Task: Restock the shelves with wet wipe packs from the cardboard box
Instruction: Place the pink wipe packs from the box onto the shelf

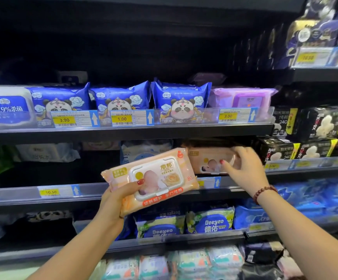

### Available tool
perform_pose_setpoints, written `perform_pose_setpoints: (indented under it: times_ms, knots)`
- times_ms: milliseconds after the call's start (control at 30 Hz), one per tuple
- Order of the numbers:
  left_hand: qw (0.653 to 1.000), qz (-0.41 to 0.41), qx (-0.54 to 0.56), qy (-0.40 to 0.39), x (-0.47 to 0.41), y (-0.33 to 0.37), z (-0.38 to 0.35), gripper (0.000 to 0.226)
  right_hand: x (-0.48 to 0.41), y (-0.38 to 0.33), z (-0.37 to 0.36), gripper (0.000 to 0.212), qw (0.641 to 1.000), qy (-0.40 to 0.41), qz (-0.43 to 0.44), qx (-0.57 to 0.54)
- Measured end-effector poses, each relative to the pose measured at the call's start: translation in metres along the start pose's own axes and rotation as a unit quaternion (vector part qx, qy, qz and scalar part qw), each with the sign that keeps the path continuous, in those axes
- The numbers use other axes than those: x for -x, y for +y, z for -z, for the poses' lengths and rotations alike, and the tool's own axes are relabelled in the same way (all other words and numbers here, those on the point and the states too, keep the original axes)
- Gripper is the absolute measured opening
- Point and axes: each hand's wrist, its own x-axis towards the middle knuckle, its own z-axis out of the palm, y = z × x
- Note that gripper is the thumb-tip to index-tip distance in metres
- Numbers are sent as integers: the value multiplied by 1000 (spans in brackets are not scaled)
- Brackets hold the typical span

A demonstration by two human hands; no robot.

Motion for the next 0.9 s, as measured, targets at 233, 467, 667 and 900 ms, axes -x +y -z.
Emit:
perform_pose_setpoints:
  times_ms: [233,467,667,900]
  knots:
    - [999,3,-31,-17,-13,-3,-69,51,24,-35,15,26,895,-260,-56,-359]
    - [985,-47,-159,-53,-44,-10,-126,69,11,-2,21,38,926,-114,-90,-350]
    - [933,-41,-355,-40,-67,-8,-155,74,0,25,13,48,950,-35,-109,-291]
    - [899,-105,-420,-66,-81,-19,-158,64,-14,37,11,58,968,-48,-91,-231]
